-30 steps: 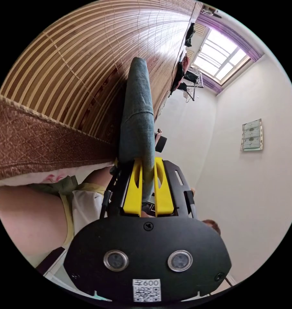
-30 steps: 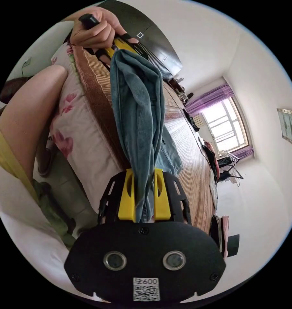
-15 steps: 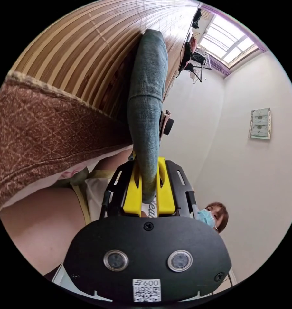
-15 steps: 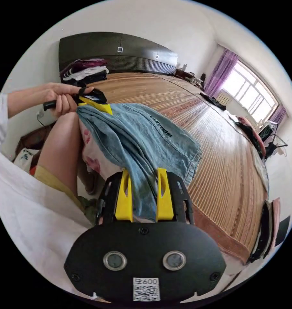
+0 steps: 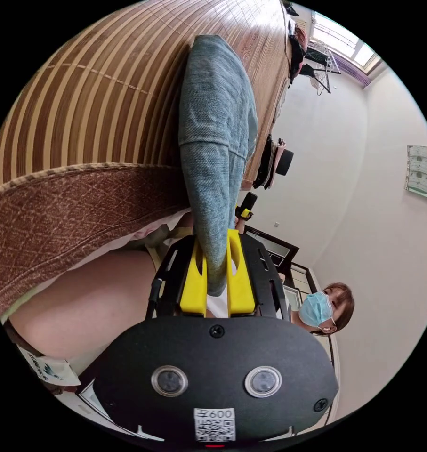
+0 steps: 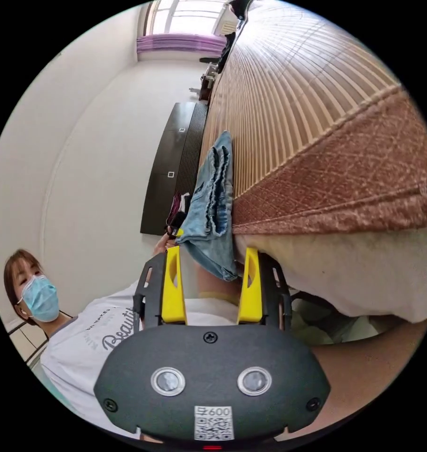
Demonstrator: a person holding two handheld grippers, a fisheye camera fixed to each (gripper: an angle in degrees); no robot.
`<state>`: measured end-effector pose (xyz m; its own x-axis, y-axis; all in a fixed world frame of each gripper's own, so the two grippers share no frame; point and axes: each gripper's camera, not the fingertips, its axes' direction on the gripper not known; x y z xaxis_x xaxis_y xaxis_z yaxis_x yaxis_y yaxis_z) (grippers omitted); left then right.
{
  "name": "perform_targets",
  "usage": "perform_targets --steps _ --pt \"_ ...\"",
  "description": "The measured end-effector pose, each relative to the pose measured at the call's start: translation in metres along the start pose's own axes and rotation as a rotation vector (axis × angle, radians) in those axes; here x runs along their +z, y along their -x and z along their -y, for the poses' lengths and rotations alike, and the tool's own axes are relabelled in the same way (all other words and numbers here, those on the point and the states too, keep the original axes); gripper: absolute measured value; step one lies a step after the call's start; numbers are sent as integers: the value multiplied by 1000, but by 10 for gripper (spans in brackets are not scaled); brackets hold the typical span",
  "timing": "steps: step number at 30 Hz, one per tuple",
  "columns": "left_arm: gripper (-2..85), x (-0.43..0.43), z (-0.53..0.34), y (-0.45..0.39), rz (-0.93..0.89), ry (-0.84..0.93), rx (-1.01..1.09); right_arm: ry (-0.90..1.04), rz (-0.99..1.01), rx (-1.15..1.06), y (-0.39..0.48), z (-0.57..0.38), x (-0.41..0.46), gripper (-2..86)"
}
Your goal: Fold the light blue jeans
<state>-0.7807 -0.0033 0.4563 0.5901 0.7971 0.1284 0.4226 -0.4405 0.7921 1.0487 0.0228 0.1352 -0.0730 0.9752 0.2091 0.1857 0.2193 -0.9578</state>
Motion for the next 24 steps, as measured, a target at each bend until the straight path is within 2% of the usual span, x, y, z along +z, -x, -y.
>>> perform_targets --steps 4,7,10,18,24 --pt "75 14 10 18 -1 22 -14 -6 194 64 9 19 -5 119" --pt "75 24 13 24 -6 15 -4 69 146 17 47 32 4 124" --pt "76 35 17 31 -4 16 4 55 218 39 66 50 12 127" --pt "77 45 21 53 40 49 54 161 248 35 143 71 40 129" --pt "68 74 28 50 116 163 167 174 230 59 202 64 89 118"
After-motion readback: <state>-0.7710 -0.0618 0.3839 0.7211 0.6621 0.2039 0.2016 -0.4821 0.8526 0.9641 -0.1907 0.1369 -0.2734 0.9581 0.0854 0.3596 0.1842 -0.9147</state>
